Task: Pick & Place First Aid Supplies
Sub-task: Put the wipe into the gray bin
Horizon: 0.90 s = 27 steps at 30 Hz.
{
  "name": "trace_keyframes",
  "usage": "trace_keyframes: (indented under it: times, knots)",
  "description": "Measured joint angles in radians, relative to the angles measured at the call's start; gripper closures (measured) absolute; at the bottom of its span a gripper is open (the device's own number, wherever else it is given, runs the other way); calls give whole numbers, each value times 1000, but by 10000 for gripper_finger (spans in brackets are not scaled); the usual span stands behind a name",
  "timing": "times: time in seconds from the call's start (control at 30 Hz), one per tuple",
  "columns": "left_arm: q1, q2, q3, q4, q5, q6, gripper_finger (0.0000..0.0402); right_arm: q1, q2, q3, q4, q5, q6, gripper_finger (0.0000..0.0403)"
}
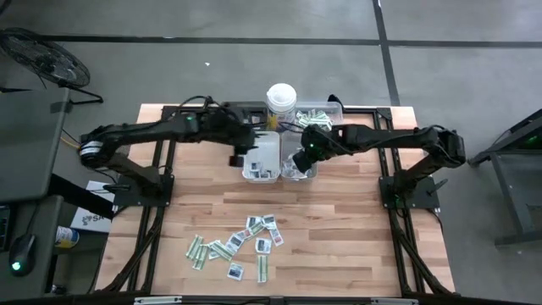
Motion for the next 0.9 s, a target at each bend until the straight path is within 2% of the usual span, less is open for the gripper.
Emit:
trace_keyframes:
  times: [0.07,0.17,0.33,0.5,0.6,0.73,0.9]
  knots:
    - [7,-62,-29,-37,1,8,256,-19,6,0,0,-20,-32,402]
    - [8,-175,-117,5,19,-31,255,-50,32,0,23,-70,-86,402]
    - [-3,-380,-341,155,71,-181,255,-82,88,0,77,-128,-158,402]
    - [-92,-542,-509,215,94,-360,255,-108,135,0,119,-197,-213,402]
    - [-180,-583,-563,215,79,-442,255,-120,154,0,103,-204,-247,402]
    - [-308,-572,-588,214,75,-493,255,-134,156,0,111,-236,-279,402]
    - [-455,-525,-589,216,-11,-536,255,-141,156,0,111,-267,-307,389]
